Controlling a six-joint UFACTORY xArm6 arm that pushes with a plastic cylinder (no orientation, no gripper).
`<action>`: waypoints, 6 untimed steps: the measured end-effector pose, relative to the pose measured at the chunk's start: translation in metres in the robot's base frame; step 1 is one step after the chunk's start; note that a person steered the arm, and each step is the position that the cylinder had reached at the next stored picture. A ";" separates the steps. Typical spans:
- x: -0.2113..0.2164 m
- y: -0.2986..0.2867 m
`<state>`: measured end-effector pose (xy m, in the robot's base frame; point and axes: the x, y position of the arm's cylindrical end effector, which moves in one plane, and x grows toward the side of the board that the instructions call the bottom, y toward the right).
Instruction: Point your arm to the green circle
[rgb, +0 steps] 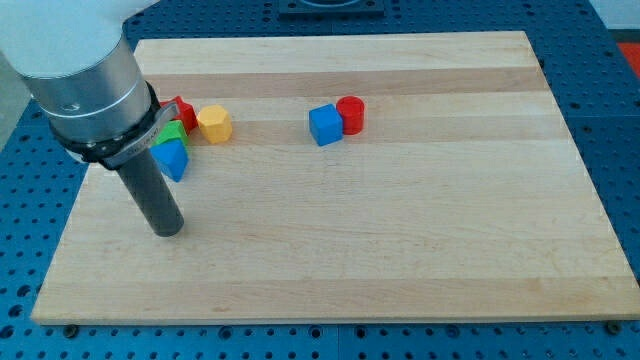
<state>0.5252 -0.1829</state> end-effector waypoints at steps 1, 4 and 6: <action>0.000 0.000; -0.020 -0.052; -0.030 -0.062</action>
<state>0.4955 -0.2444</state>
